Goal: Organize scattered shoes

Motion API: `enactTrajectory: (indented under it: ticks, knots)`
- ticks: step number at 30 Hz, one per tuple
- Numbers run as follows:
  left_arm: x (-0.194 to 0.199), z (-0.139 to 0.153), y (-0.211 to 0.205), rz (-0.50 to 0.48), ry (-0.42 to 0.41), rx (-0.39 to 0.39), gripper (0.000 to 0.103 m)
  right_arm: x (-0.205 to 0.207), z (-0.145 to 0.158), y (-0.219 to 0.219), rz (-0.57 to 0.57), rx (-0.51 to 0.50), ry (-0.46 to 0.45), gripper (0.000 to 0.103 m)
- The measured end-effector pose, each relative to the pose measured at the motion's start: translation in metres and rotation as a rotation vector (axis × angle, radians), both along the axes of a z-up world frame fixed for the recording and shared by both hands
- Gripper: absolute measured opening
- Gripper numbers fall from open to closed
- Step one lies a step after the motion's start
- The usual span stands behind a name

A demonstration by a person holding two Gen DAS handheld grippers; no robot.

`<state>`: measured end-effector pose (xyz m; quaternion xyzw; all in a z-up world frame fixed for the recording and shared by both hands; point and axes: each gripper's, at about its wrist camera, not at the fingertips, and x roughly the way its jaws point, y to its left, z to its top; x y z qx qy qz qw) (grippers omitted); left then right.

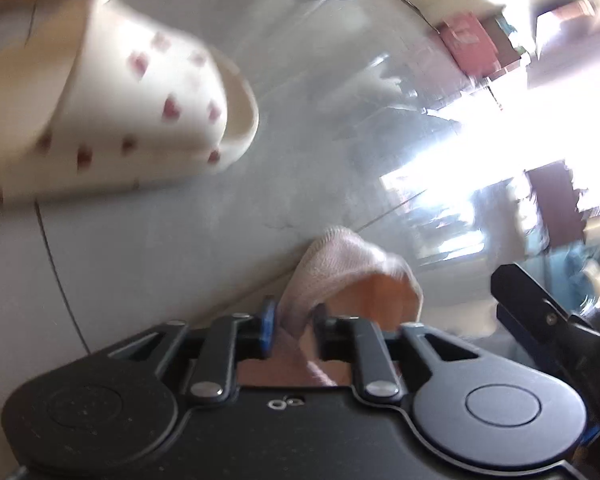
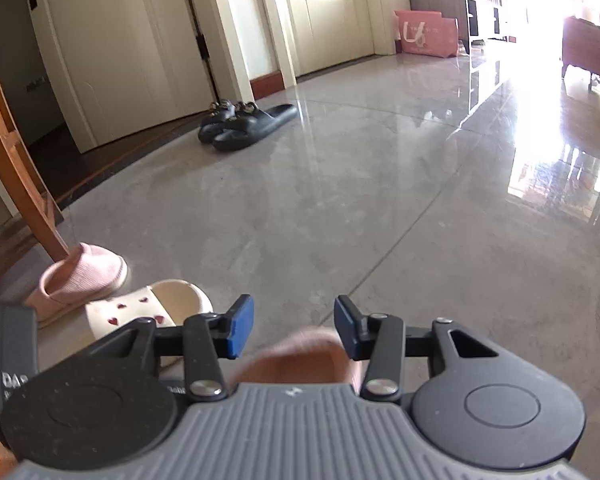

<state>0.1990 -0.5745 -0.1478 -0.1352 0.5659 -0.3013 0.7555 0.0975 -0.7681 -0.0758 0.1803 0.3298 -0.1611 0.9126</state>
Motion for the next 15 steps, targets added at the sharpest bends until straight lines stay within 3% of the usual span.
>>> enactTrajectory:
  ticks: [2, 4, 8, 10, 11, 15]
  knots:
    - [-0.002, 0.013, 0.009, -0.081, -0.075, 0.008, 0.041, 0.003, -0.007, 0.003, 0.008, 0.007, 0.015, 0.049]
    - [-0.005, 0.035, 0.035, -0.151, -0.214, -0.012, 0.041, 0.004, -0.013, 0.007, 0.021, 0.02, 0.026, 0.049]
    - [-0.001, 0.055, 0.084, -0.044, -0.362, 0.012, 0.041, 0.006, -0.019, 0.014, 0.041, 0.035, 0.037, 0.049]
    - [0.008, 0.055, 0.101, 0.042, -0.372, 0.047, 0.044, 0.006, -0.022, 0.019, 0.05, 0.045, 0.046, 0.049]
    - [0.015, 0.054, 0.105, 0.077, -0.354, 0.057, 0.056, 0.007, -0.024, 0.022, 0.052, 0.05, 0.049, 0.049]
    - [0.04, 0.037, 0.108, 0.146, -0.236, 0.001, 0.064, 0.011, -0.026, 0.034, 0.072, 0.068, 0.057, 0.049]
